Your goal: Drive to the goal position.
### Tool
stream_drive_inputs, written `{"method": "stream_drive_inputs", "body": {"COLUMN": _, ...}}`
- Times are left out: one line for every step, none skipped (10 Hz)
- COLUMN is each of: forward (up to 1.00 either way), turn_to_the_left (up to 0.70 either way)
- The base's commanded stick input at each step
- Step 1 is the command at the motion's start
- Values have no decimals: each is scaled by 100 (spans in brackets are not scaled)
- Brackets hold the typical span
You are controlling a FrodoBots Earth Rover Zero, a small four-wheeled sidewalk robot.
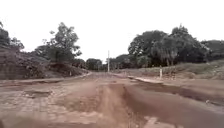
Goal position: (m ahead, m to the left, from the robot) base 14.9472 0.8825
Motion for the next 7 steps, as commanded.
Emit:
{"method": "stream_drive_inputs", "body": {"forward": 100, "turn_to_the_left": 0}}
{"method": "stream_drive_inputs", "body": {"forward": 100, "turn_to_the_left": 0}}
{"method": "stream_drive_inputs", "body": {"forward": 100, "turn_to_the_left": 0}}
{"method": "stream_drive_inputs", "body": {"forward": 100, "turn_to_the_left": 0}}
{"method": "stream_drive_inputs", "body": {"forward": 100, "turn_to_the_left": 0}}
{"method": "stream_drive_inputs", "body": {"forward": 100, "turn_to_the_left": 0}}
{"method": "stream_drive_inputs", "body": {"forward": 100, "turn_to_the_left": 0}}
